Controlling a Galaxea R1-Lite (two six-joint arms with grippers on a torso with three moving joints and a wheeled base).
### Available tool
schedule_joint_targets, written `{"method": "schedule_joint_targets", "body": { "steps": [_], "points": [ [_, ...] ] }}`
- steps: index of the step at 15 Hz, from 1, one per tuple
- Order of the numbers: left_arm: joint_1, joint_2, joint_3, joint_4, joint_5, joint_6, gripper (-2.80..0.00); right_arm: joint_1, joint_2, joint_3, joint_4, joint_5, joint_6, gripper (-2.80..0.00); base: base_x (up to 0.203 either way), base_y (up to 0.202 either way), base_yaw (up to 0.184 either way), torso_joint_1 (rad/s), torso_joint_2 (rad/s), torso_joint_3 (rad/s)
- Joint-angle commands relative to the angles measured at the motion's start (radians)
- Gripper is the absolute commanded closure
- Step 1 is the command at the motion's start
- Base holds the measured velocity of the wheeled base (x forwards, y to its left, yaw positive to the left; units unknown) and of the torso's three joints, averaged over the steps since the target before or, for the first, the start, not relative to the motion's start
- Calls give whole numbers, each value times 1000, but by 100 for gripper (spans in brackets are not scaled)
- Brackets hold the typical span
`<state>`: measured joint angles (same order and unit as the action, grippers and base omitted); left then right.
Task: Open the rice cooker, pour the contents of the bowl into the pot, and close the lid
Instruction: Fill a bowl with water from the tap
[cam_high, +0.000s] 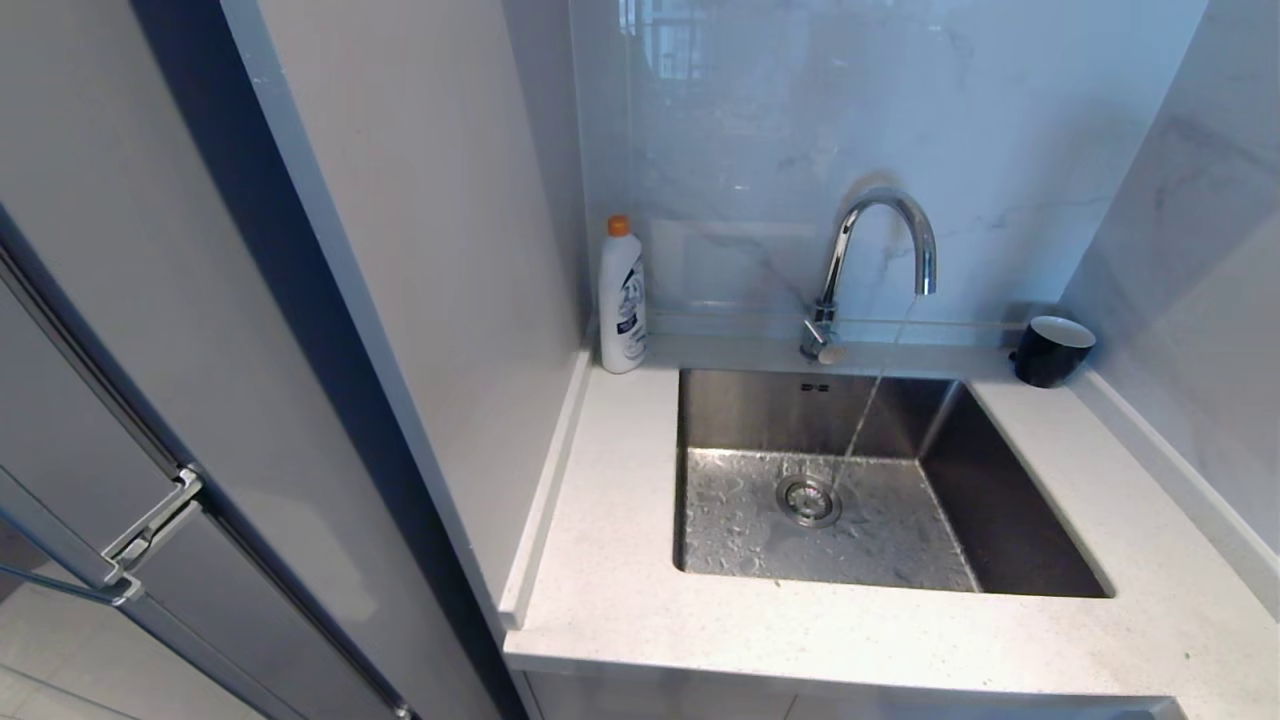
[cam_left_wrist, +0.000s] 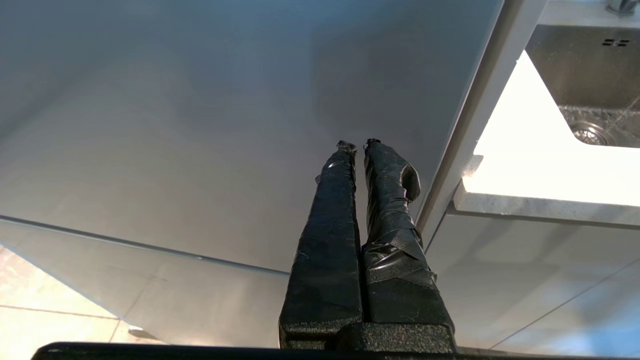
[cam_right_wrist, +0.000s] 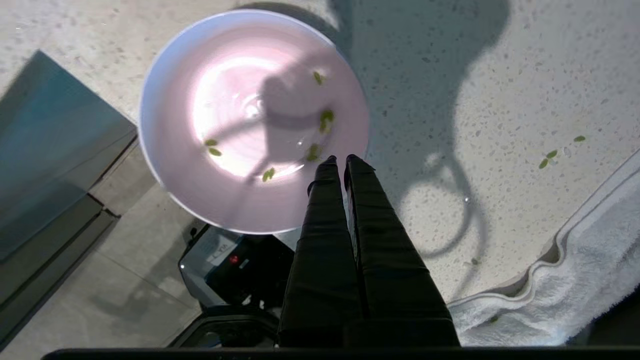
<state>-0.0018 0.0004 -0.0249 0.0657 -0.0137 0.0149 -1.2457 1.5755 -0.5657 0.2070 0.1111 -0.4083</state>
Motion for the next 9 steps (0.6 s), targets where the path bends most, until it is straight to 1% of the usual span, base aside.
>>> {"method": "schedule_joint_targets", "body": {
  "steps": [1, 6, 9],
  "points": [
    [2, 1, -1, 2, 0, 0, 0, -32, 78, -3, -5, 1, -5, 0, 0, 0, 0, 0, 0, 0],
    [0, 1, -1, 0, 0, 0, 0, -49, 116, 9, -24, 2, -9, 0, 0, 0, 0, 0, 0, 0],
    [0, 1, 0, -1, 0, 0, 0, -56, 179, 9, -46, 8, -9, 0, 0, 0, 0, 0, 0, 0]
  ]
}}
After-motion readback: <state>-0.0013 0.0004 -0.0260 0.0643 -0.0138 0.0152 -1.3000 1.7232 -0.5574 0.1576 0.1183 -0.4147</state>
